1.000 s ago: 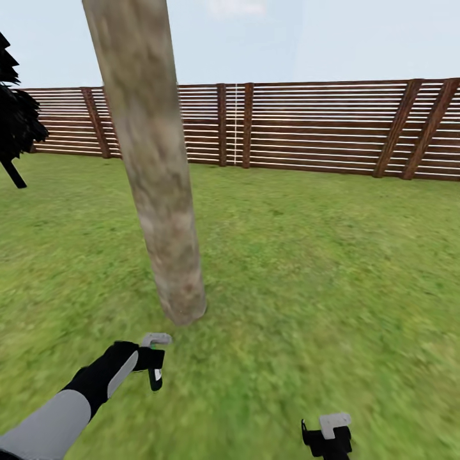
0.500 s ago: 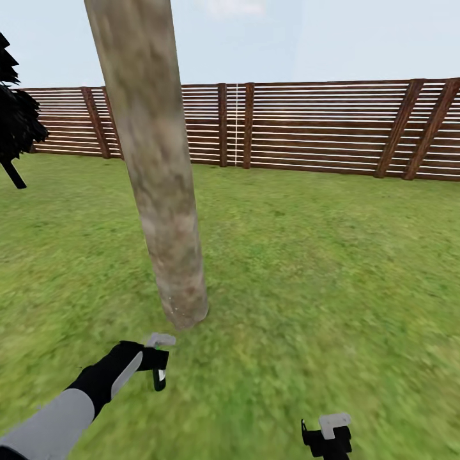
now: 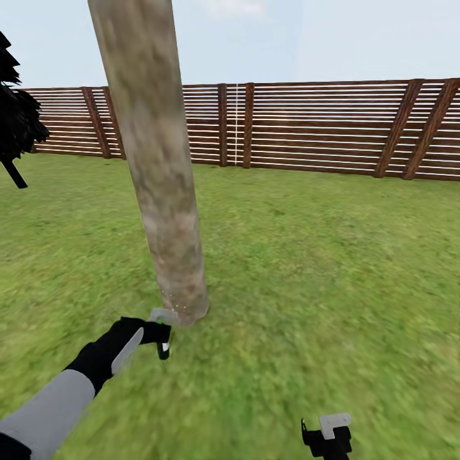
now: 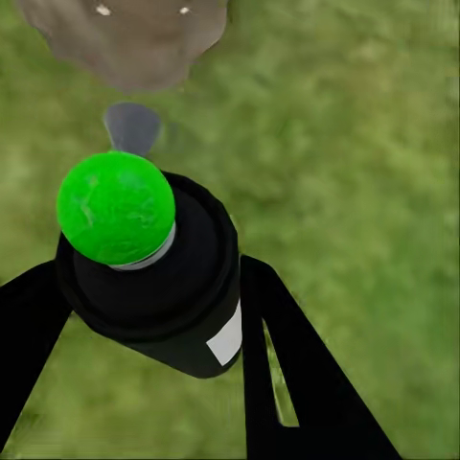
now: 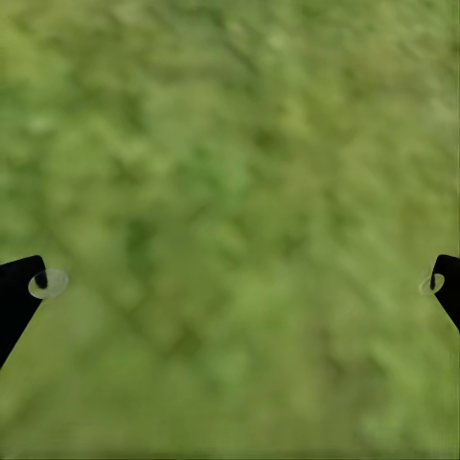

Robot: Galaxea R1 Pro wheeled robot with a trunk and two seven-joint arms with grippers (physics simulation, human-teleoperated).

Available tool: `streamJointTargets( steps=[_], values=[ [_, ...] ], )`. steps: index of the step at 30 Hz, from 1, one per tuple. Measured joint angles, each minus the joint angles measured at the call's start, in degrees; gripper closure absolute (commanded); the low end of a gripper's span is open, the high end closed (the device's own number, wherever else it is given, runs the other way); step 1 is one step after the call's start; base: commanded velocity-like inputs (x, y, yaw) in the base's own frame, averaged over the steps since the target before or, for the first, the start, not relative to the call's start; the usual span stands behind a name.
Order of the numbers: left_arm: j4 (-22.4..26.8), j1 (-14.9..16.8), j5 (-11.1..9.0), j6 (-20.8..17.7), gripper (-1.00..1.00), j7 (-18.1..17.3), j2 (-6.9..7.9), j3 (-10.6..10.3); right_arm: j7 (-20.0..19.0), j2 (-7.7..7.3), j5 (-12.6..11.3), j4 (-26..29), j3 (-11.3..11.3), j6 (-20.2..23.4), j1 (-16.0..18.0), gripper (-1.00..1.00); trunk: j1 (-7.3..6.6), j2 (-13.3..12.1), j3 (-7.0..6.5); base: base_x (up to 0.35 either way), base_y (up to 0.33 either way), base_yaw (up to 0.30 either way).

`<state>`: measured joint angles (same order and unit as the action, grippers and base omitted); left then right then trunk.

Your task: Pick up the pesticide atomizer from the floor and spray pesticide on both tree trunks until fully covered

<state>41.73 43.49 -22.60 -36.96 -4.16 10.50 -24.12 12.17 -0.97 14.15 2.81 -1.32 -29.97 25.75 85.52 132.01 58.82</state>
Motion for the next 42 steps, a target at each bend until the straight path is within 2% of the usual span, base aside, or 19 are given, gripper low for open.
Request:
streamJointTargets(
  steps=[3, 4, 5, 9, 10, 11, 13, 14, 15, 18, 19, 21, 23, 25, 29, 37, 42],
  values=[
    [0.46, 0.79, 0.08, -1.39, 1.00, -0.16, 3.29, 3.73, 0.02, 0.00, 0.00, 0.00, 0.00, 0.00, 0.01, -1.00, 0.00, 0.00, 0.01, 0.000, 0.000, 0.000],
    [0.59, 0.74, -0.15, -1.54, 1.00, -0.21, 3.63, 4.07, 0.03, 0.00, 0.00, 0.00, 0.00, 0.00, 0.00, -1.00, 0.00, 0.00, 0.01, 0.000, 0.000, 0.000],
    [0.95, 0.67, -0.70, -1.61, 1.00, -0.21, 3.09, 3.83, 0.04, 0.03, 0.00, 0.02, 0.00, 0.00, 0.01, -1.00, 0.01, 0.00, 0.01, 0.000, 0.000, 0.024],
    [1.81, 1.02, -0.89, -3.13, 1.00, -0.01, -2.60, 1.06, 0.04, 0.08, -0.01, 0.00, 0.05, 0.00, 0.00, -1.00, 0.01, 0.00, 0.01, 0.000, 0.000, 0.198],
    [1.98, 1.20, -0.14, -3.25, 1.00, -0.04, -2.61, 1.04, 0.04, 0.07, -0.01, 0.00, 0.02, 0.00, 0.00, -1.00, 0.00, 0.00, 0.01, 0.000, 0.000, 0.258],
    [2.92, 1.86, 0.19, -3.89, 1.00, -0.15, -1.91, 1.37, 0.07, 0.03, -0.01, 0.00, 0.00, 0.00, 0.00, -1.00, 0.00, 0.00, 0.00, 0.000, 0.000, 0.158],
    [4.57, 2.63, 0.49, -6.86, 1.00, -0.19, 1.36, 1.63, 0.11, 0.01, 0.00, 0.00, 0.00, 0.00, 0.00, -1.00, 0.00, 0.00, 0.01, 0.000, 0.000, 0.054],
    [6.99, 2.68, 0.26, -9.97, 1.00, -0.24, 3.39, 1.57, 0.12, 0.00, 0.00, 0.00, 0.00, 0.00, 0.00, -1.00, 0.00, 0.00, 0.01, -0.157, 0.000, 0.011],
    [9.59, 2.41, -0.37, -11.82, 1.00, -0.24, 3.94, 1.46, 0.13, 0.00, 0.00, 0.00, 0.00, 0.00, 0.00, -1.00, 0.00, 0.00, 0.01, -0.246, 0.000, 0.006],
    [13.70, 2.57, -0.81, -13.79, 1.00, -0.24, 3.50, 1.15, 0.13, 0.06, 0.00, 0.00, 0.07, 0.00, 0.00, -1.00, 0.00, 0.00, 0.01, -0.143, 0.000, 0.065],
    [14.18, 2.89, -1.43, -14.00, 1.00, -0.24, 2.49, 1.12, 0.13, 0.08, -0.01, 0.00, 0.07, 0.00, 0.00, -1.00, 0.00, 0.00, 0.01, -0.023, 0.000, 0.224],
    [14.35, 3.82, -0.99, -14.61, 1.00, -0.24, 0.70, 1.24, 0.13, 0.08, -0.01, 0.00, 0.07, 0.00, 0.00, -1.00, 0.00, 0.00, 0.01, -0.009, 0.000, 0.240],
    [13.94, 6.81, -0.66, -18.38, 1.00, -0.27, 0.05, 1.45, 0.13, 0.04, -0.01, 0.00, 0.07, 0.00, 0.00, -1.00, 0.00, 0.00, 0.00, -0.002, 0.000, 0.067],
    [13.40, 8.96, -0.37, -20.24, 1.00, -0.31, 0.33, 1.47, 0.09, -0.01, 0.02, 0.00, 0.08, 0.00, 0.00, -1.00, 0.00, 0.00, 0.01, 0.000, 0.000, 0.011],
    [14.05, 8.71, -0.16, -21.02, 1.00, -0.32, 1.92, 1.54, 0.04, -0.18, 0.08, 0.00, 0.07, 0.00, 0.00, -1.00, 0.01, 0.00, 0.01, 0.158, -0.009, 0.001],
    [14.16, 8.63, -0.13, -21.05, 1.00, -0.32, 2.02, 1.59, 0.13, -0.26, 0.06, 0.00, 0.09, 0.00, 0.00, -1.00, 0.00, 0.00, 0.01, 0.277, -0.139, 0.000],
    [14.25, 8.55, -0.22, -20.97, 1.00, -0.28, 2.00, 1.66, 0.13, -0.26, 0.07, 0.00, 0.09, 0.00, 0.00, -1.00, 0.01, 0.00, 0.01, -0.121, -0.222, 0.005]
  ],
)
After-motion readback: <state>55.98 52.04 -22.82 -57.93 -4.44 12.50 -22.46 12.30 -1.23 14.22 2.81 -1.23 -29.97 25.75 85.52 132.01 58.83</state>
